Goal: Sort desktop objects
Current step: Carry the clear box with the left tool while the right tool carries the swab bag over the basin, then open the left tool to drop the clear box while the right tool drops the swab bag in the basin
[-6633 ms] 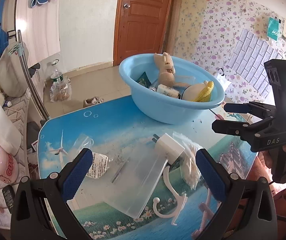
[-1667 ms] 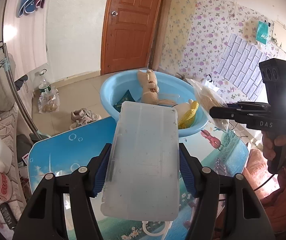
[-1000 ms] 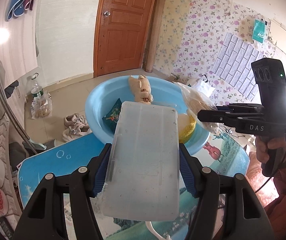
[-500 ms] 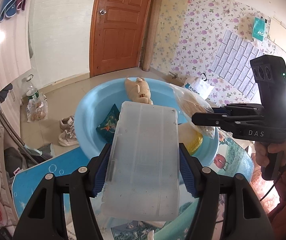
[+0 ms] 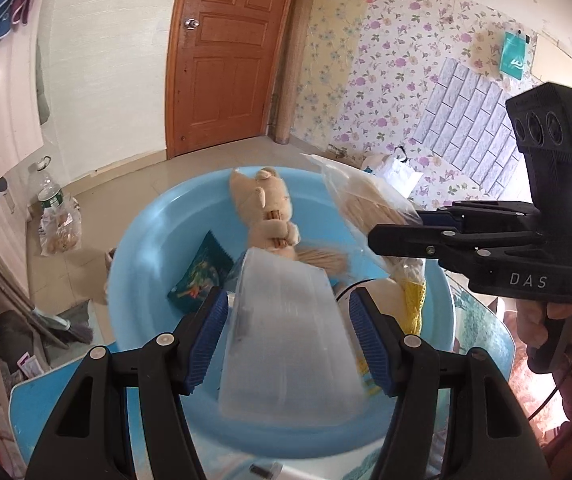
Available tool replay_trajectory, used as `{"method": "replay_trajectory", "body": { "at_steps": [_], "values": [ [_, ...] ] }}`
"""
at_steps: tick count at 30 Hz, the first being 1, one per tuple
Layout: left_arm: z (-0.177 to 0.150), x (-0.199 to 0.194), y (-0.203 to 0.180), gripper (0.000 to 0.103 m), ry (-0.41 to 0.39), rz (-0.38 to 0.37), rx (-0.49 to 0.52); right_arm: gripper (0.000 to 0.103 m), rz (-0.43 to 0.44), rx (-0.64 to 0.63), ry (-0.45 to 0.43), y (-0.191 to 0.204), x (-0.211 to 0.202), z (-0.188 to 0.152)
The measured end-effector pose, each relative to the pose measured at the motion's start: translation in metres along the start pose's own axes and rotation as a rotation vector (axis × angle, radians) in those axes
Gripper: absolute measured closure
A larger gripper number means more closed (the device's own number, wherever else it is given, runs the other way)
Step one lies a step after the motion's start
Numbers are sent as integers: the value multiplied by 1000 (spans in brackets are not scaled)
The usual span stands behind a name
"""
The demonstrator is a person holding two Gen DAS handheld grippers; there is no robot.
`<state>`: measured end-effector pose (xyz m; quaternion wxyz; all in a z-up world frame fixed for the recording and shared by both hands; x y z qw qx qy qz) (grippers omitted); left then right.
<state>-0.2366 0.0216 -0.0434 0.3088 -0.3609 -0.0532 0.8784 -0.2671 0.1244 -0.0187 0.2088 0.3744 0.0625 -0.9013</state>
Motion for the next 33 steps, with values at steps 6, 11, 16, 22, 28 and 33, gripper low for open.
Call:
{"method": "replay_trajectory", "body": {
  "at_steps": [6,11,16,22,28,33],
  "values": [
    [12,-8,-18,36,-43,-33,39,80,-11,1,3,3,-2,2],
    [9,-24,-23,29,-56,-21,47,79,-17,-3,22,7,0,0],
    [4,-39,-23,21,-49,10,20,76,-28,6,20,11,-7,0],
    [-2,-61,-28,10,-56,46,21,52,-72,28,16,14,-16,-2],
    [-9,-79,-34,6,-60,72,23,50,-97,43,12,17,-30,-7],
    [-24,-89,-34,5,-46,103,27,50,-100,38,20,25,-40,-18]
  ]
}}
Point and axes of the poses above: each gripper's, at about its wrist camera, not at the fingertips, and x roughly the way its jaws point, y to its left, z to its top, the point moved 3 cm from there along x, roughly the way its jaws point, and after that the axes turned 12 degrees about -z, right-handed, at the moved point
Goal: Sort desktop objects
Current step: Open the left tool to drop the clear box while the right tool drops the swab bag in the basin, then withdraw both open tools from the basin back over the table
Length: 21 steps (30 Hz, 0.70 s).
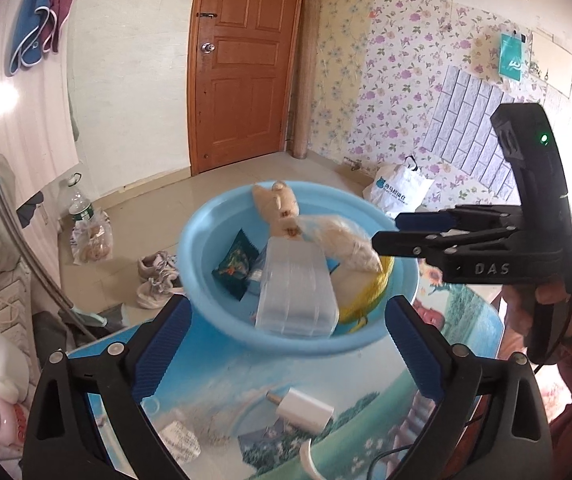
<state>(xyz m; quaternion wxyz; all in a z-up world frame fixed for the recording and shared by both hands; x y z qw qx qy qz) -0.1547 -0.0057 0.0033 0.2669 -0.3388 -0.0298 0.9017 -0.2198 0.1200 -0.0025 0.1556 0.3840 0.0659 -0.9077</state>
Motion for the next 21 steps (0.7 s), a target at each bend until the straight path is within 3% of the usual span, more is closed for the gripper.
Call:
{"method": "replay_trajectory", "body": {
  "at_steps": [10,21],
  "values": [
    [-47,-24,2,5,26,56,-29,50,7,8,37,19,-10,-35],
    [-87,-39,3,5,47,48,-72,50,33,-25,72,45,-17,-72]
  ]
}}
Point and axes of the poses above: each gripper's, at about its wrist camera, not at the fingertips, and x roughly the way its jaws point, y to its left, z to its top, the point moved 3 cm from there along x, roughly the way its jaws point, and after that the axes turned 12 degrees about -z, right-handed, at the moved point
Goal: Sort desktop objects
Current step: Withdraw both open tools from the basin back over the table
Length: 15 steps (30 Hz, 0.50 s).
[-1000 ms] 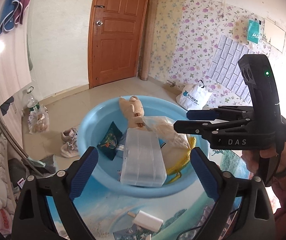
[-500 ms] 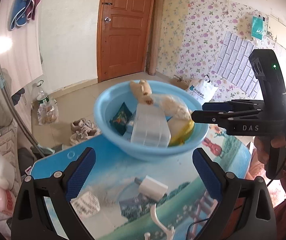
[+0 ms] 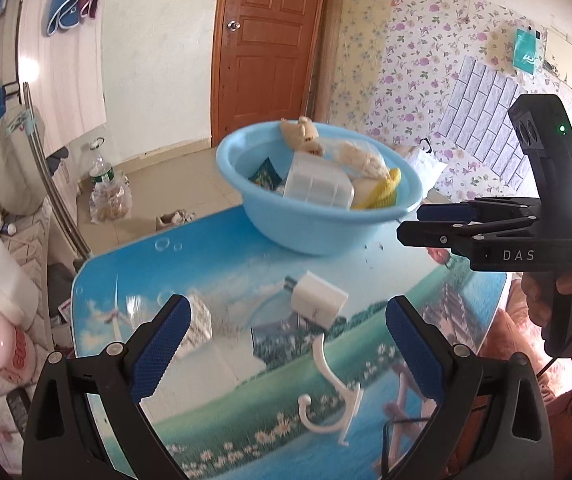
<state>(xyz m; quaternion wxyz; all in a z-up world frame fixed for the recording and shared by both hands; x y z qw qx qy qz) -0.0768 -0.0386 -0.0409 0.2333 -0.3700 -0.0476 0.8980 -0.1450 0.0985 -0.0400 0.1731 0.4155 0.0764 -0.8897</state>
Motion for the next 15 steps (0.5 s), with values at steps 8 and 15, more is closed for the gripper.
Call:
{"method": "replay_trajectory", "body": {
  "at_steps": [8,15],
  "values": [
    [-24,2,4,0,21,3,-24,48,15,-13,36,14,4,-22],
    [-35,-2,15,0,27,14,-39,39,27,-11,57,22,10,-30]
  ]
}}
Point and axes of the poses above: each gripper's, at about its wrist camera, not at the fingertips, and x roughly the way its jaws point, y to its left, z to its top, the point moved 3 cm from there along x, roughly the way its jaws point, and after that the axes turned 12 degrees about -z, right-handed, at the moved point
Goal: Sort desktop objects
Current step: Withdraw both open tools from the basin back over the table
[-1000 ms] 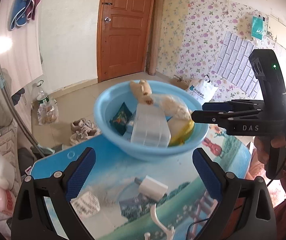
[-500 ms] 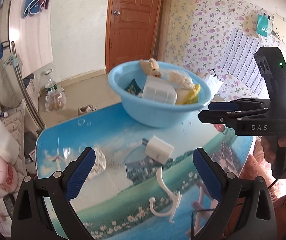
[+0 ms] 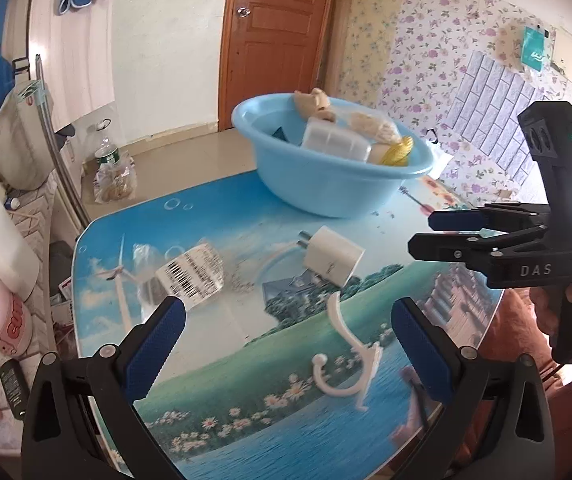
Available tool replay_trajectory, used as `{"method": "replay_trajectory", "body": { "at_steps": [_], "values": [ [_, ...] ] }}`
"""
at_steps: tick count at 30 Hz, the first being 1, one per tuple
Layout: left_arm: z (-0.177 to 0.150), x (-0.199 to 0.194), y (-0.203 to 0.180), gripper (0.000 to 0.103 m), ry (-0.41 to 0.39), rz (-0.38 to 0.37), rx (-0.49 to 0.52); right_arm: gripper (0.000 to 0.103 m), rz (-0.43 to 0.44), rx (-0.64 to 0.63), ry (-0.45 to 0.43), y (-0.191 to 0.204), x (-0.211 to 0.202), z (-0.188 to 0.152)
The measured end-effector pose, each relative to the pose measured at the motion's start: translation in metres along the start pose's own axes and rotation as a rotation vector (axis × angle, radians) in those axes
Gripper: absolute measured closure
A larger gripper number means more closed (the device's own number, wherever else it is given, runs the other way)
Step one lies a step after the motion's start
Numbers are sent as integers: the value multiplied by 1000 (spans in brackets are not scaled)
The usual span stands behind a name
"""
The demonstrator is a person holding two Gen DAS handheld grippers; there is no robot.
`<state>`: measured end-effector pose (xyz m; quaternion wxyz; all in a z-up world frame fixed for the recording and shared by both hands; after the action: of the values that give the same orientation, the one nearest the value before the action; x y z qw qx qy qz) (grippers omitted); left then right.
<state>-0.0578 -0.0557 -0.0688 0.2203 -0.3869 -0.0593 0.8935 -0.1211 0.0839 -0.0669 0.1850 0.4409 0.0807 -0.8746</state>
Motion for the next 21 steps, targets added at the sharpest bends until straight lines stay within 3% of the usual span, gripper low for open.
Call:
{"method": "replay_trajectory", "body": {
  "at_steps": [14,21],
  "values": [
    [-32,-5,37,0,25,4,-105,36,22,-54,64,25,21,-12],
    [-38,-6,37,0,29,-17,-113,36,16,-53,62,26,25,-7]
  ]
}}
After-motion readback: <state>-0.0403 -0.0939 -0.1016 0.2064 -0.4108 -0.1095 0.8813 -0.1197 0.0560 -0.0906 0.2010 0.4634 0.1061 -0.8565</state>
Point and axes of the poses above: each gripper's, at about its wrist camera, not at the fingertips, and x roughly the way its jaws point, y to its left, z to its top, the point moved 3 cm from there along x, roughly the way its jaws point, and after that the axes turned 12 degrees about -z, right-handed, at the moved point
